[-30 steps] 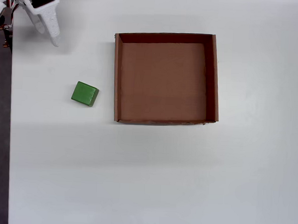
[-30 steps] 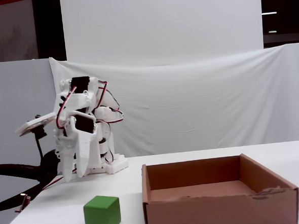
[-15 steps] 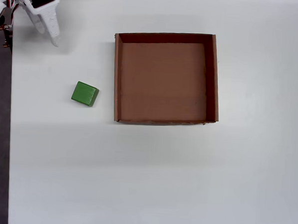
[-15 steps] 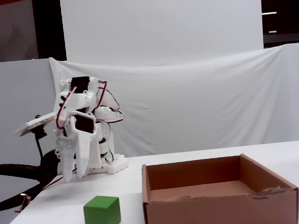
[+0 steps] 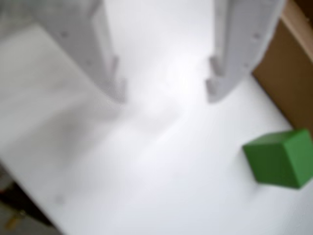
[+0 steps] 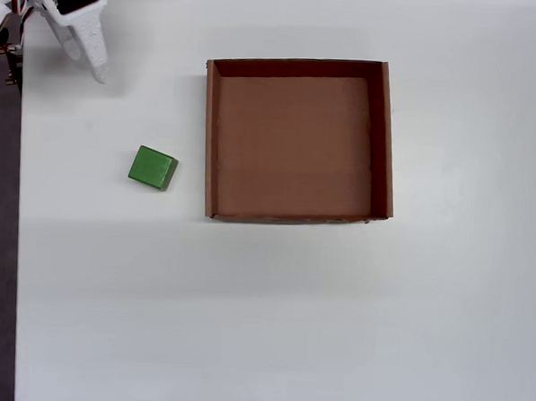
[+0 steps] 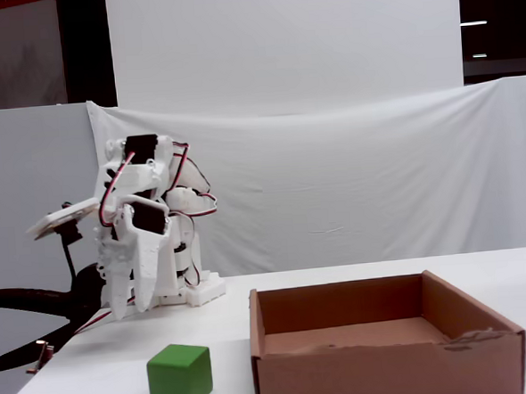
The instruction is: Grasp a green cube and put it in a box.
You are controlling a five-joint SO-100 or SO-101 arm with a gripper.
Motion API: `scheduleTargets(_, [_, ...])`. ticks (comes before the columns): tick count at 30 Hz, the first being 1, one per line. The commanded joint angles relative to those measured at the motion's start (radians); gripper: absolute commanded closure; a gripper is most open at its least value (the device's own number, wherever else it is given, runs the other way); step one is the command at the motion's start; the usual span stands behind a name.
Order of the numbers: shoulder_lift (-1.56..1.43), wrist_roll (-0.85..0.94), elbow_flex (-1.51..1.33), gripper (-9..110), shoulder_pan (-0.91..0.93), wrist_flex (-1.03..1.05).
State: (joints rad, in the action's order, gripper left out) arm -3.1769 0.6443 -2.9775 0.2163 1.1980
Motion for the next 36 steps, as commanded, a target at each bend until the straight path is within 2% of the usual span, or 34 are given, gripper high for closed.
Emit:
scheduleTargets(1, [-0.008,-0.006,0.006,80,0.000,0.008])
scheduleTargets(10, [-0.008,-0.006,0.006,80,0.017,0.003])
scheduleTargets(19, [0.021,0.002,0.008,80,0.009,-0.147])
scheduleTargets(26, [0.225,0.021,0.034,80,0.000,-0.468])
scheduleTargets(29, [0.333,0.086,0.098,80,-0.002,-0.494])
scheduleTargets(36, [0.630,0.089,0.330,80,-0.023,-0.514])
